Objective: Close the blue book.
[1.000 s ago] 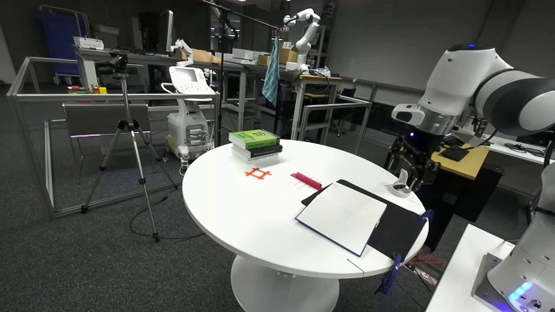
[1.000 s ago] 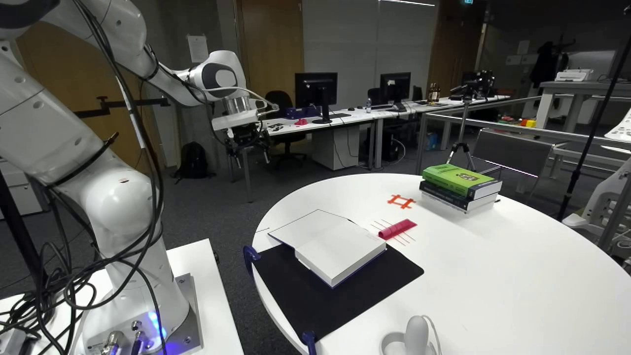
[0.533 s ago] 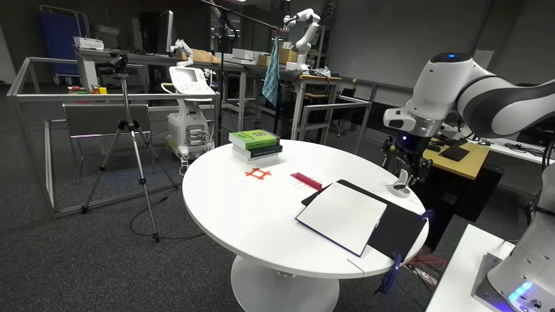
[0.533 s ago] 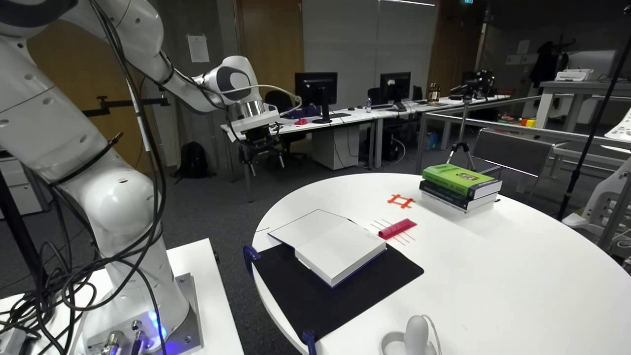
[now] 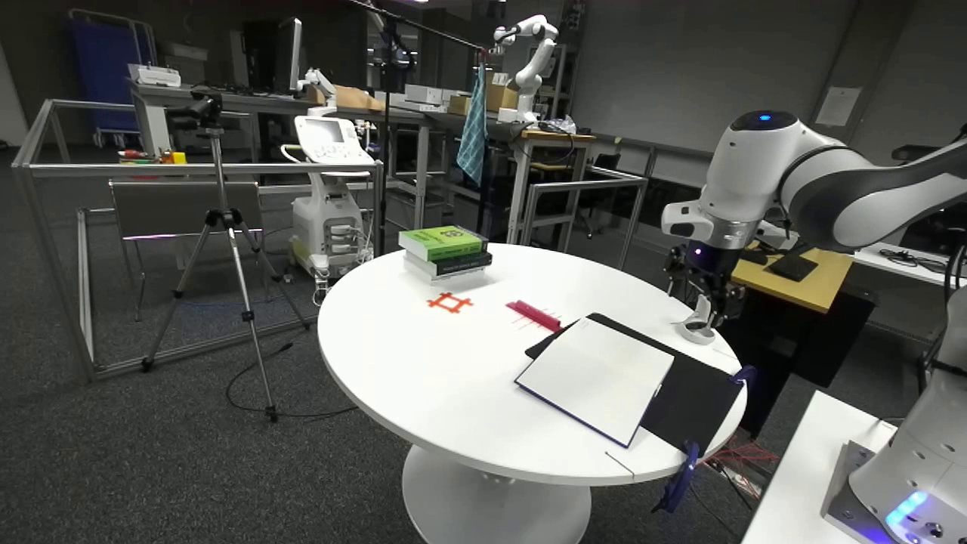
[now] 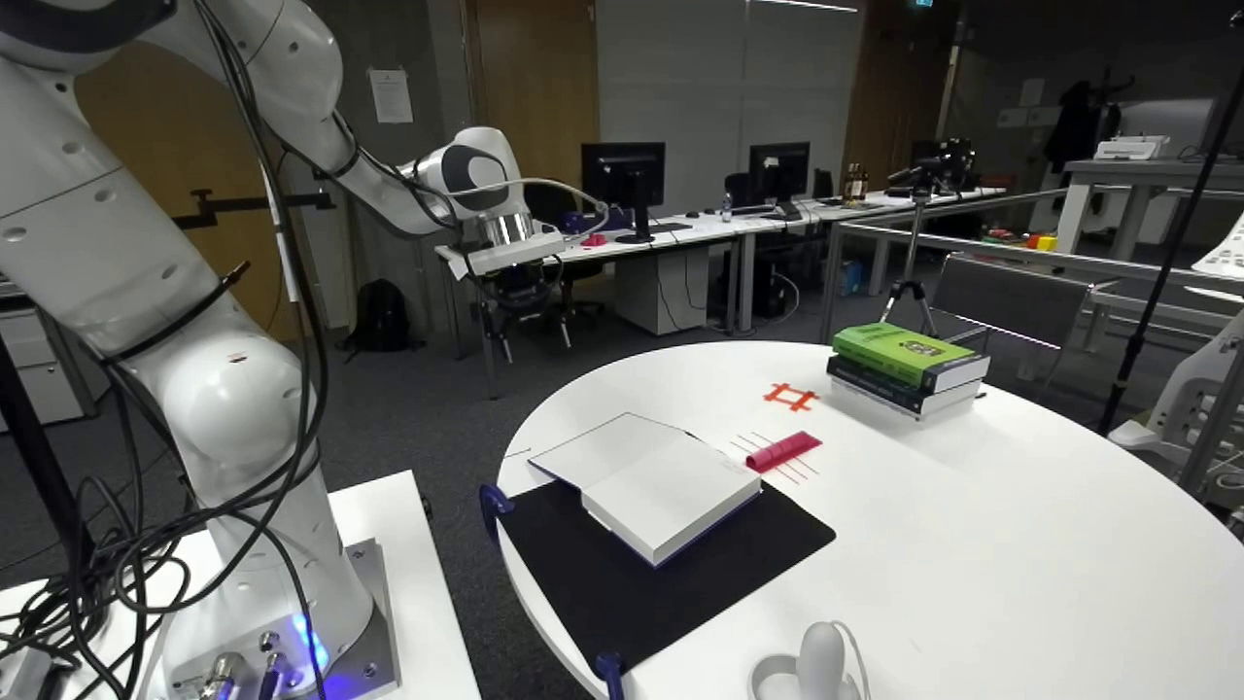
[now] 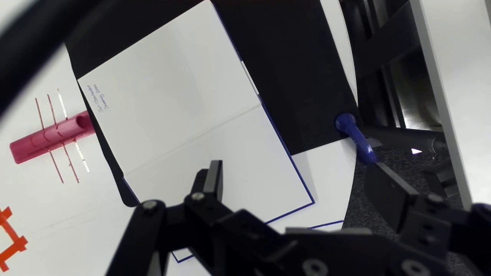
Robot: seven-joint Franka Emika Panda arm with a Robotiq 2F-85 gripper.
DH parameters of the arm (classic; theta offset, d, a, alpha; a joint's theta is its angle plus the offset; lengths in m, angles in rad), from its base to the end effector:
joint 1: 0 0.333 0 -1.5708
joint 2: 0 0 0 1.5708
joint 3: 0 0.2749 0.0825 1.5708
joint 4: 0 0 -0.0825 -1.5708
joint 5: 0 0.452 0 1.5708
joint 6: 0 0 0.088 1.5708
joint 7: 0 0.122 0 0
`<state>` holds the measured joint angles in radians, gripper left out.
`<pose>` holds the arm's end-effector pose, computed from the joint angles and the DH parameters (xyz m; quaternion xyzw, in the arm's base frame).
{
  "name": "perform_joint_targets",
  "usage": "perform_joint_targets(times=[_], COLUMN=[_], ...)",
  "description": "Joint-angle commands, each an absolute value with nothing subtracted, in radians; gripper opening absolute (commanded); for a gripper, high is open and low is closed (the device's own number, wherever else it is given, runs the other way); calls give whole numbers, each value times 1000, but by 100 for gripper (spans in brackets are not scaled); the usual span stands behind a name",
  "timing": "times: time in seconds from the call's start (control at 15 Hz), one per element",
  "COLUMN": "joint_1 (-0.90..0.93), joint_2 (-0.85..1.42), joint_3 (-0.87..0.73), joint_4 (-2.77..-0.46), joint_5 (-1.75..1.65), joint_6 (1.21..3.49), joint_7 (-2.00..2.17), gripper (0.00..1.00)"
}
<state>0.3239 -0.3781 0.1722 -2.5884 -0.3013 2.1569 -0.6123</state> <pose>0.4243 0.2022 0.2895 0.7950 0.5859 -0.0414 0.1514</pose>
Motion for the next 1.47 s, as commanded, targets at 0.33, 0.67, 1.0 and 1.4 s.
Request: perform_joint_targets(times=[0.33,0.67,1.0,1.4], joint_1=[323,368,438,471], joint_2=[-378,-404,-402,-378], joint_3=[174,234,359,425], joint_4=[-2587,-2679,-2777,-2773], joint_5=[-300,-259,-269,-277], joint_6=[2155,2211,2342,2329], joint_7=[-613,-480,-218,-122], gripper=[100,100,100,100])
